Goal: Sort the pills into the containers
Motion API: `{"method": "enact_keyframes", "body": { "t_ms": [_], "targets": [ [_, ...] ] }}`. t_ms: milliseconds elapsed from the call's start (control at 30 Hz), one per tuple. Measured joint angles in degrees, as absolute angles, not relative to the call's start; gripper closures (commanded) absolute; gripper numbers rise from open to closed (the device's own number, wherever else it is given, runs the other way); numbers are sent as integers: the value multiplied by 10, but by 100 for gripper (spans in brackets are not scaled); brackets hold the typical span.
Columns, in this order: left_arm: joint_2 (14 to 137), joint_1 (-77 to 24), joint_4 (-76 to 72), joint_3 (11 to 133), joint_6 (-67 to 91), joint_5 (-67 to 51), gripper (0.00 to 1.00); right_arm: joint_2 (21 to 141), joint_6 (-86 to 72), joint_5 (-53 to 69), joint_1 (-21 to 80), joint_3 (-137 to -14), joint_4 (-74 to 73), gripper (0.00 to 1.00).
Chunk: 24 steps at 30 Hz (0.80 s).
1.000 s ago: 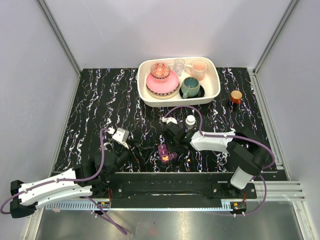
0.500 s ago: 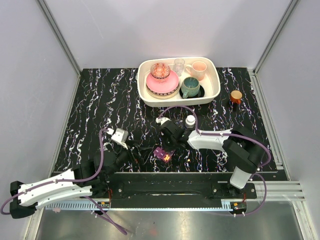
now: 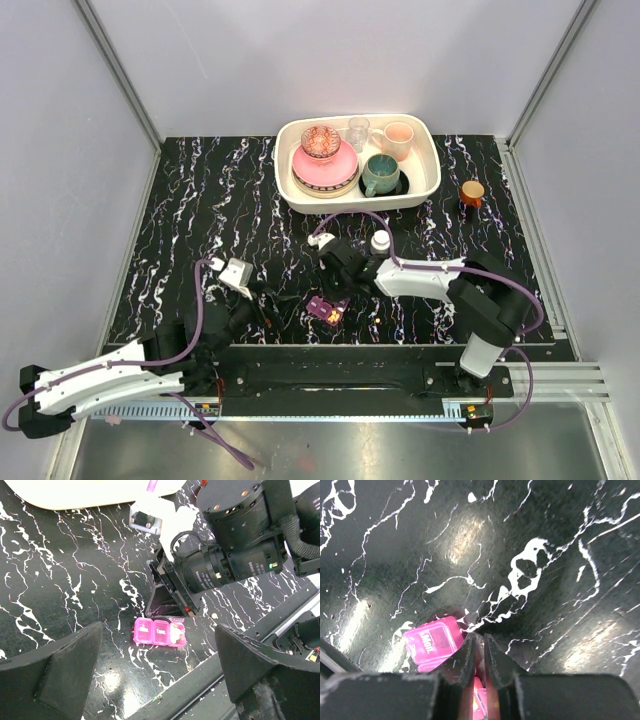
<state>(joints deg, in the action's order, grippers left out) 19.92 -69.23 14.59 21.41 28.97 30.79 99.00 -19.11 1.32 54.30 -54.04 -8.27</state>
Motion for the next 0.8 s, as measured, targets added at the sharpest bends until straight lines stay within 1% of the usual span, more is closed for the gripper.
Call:
{"method": "enact_keyframes", "body": {
  "t_ms": [133, 267, 400, 633, 800],
  "targets": [
    [205, -692, 146, 214, 293, 307, 1, 968, -192, -8, 539, -548, -90, 76],
    [225, -678, 140, 214, 299, 292, 1, 905, -206, -45, 529, -547, -97, 64],
    [276, -638, 108, 211, 298, 251, 1, 811, -226, -81, 524, -529, -97, 57],
    [399, -524, -7, 177, 289, 108, 1, 670, -269, -107, 523, -463, -134, 53],
    [469, -487, -54, 155, 288, 48, 1, 604, -304, -109, 522, -406, -168, 53]
  ]
}}
